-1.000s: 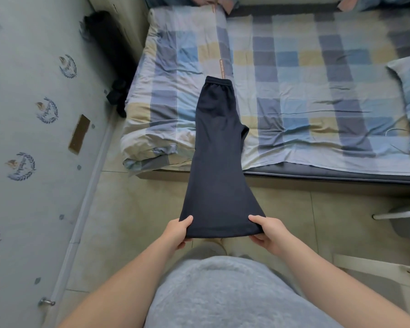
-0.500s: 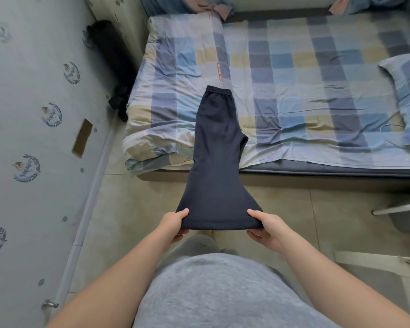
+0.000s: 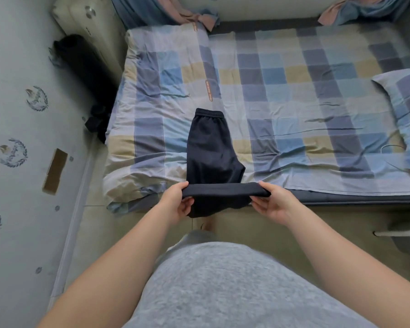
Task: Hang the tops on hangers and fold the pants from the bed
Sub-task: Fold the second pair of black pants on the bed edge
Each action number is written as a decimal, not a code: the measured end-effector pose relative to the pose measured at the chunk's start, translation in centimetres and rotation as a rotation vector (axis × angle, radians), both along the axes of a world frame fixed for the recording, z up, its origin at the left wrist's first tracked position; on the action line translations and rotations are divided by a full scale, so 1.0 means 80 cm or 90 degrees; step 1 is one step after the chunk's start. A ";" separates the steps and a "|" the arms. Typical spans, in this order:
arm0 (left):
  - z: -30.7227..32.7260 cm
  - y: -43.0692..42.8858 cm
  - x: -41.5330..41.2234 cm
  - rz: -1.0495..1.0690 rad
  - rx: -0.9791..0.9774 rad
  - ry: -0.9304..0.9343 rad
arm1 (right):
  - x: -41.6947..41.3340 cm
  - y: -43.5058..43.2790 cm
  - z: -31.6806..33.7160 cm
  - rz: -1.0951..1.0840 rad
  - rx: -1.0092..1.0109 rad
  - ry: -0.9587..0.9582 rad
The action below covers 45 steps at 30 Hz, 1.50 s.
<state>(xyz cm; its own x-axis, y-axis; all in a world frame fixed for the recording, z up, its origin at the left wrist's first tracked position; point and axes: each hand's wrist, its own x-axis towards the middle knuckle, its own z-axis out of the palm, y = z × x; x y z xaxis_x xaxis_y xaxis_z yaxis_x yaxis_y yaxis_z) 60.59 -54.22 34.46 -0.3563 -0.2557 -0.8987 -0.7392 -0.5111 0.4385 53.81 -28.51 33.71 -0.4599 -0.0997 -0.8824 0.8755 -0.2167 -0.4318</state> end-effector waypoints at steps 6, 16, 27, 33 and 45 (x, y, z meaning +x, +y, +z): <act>-0.002 -0.053 -0.168 -0.018 0.046 -0.011 | -0.157 -0.053 -0.004 -0.044 0.033 -0.015; -0.102 -0.100 -0.415 -0.071 -0.051 -0.052 | -0.389 -0.111 -0.105 -0.051 0.066 -0.022; -0.310 -0.145 -0.604 -0.089 -0.167 -0.017 | -0.578 -0.163 -0.323 0.037 0.054 0.013; -0.375 -0.141 -0.603 -0.143 -0.129 0.059 | -0.589 -0.185 -0.384 0.026 -0.118 -0.003; -0.348 -0.089 -0.412 -0.171 -0.150 0.042 | -0.421 -0.134 -0.389 0.025 -0.138 -0.157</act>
<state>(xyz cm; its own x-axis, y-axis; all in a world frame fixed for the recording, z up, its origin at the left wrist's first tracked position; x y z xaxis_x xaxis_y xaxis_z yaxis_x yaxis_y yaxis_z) 27.63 -61.34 6.63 -0.4937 -0.3434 -0.7990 -0.7997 -0.1817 0.5723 20.15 -39.27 2.61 -0.2269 -0.3102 -0.9232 0.9574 -0.2448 -0.1530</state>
